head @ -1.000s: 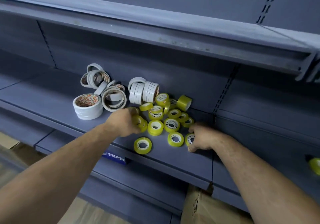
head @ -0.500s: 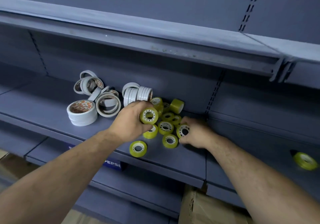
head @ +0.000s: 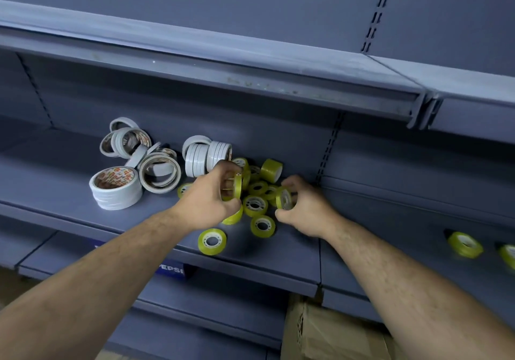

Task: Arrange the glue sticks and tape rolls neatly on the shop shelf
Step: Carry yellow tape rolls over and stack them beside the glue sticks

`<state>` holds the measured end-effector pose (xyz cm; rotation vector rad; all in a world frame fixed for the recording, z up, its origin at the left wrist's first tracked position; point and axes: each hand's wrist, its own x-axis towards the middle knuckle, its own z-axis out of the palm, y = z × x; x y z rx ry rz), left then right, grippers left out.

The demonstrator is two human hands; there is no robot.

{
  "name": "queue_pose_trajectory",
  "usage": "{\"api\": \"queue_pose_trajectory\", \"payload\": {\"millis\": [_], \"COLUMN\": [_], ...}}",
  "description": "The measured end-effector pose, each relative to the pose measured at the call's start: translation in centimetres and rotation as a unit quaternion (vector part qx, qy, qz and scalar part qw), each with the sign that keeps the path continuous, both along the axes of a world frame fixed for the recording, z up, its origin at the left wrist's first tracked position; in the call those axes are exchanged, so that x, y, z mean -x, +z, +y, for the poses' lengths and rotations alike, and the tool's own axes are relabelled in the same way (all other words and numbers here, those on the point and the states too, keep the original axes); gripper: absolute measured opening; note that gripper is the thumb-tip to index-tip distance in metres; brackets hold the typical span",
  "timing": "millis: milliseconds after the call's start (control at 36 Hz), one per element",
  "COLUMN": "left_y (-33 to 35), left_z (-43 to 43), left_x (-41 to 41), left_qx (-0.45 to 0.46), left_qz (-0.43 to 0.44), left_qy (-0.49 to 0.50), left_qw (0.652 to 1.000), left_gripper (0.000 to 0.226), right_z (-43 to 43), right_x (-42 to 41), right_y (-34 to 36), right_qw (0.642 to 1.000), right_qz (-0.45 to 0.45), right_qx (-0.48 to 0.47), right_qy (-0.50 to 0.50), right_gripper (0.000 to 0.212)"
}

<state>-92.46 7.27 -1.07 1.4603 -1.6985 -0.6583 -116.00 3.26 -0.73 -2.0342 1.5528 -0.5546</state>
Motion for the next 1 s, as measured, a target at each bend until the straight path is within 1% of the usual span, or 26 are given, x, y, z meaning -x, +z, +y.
{"api": "queue_pose_trajectory", "payload": {"millis": [167, 306, 361, 417, 500, 583, 667, 806, 1000], "left_y": [0.0, -0.2, -0.5, -0.8, -1.2, -1.4, -1.1, -0.4, 0.0], "left_z": [0.1, 0.2, 0.1, -0.3, -1.0, -1.4, -1.3, -0.9, 0.4], "left_x": [1.0, 2.5, 3.3, 4.4, 6.4, 9.1, 12.2, 18.0, 27.5], "left_qx": [-0.002, 0.007, 0.013, 0.020, 0.041, 0.054, 0.067, 0.079, 0.075], "left_qz": [0.004, -0.025, -0.052, -0.079, -0.123, -0.150, -0.169, -0.197, -0.207], "left_qy": [-0.021, -0.037, -0.040, -0.040, -0.035, -0.055, -0.077, -0.111, -0.135], "left_qw": [1.000, 0.999, 0.998, 0.996, 0.991, 0.986, 0.980, 0.971, 0.966], "left_gripper": [0.059, 0.058, 0.060, 0.063, 0.065, 0.064, 0.062, 0.067, 0.064], "right_z": [1.3, 2.6, 3.4, 4.3, 5.4, 6.6, 7.7, 9.4, 11.7], "right_x": [0.6, 1.5, 2.2, 3.0, 4.9, 7.2, 10.0, 15.5, 25.1], "right_y": [0.2, 0.2, 0.4, 0.5, 0.6, 0.7, 0.8, 1.0, 1.0], "right_qw": [0.999, 0.998, 0.998, 0.996, 0.989, 0.984, 0.980, 0.976, 0.973], "right_qz": [-0.042, -0.044, -0.040, -0.014, 0.059, 0.098, 0.113, 0.100, 0.089], "right_qx": [-0.003, 0.019, 0.027, 0.050, 0.086, 0.079, 0.075, 0.073, 0.068], "right_qy": [-0.010, -0.035, -0.052, -0.071, -0.103, -0.130, -0.149, -0.181, -0.204], "right_gripper": [0.058, 0.053, 0.054, 0.058, 0.061, 0.064, 0.066, 0.068, 0.071]}}
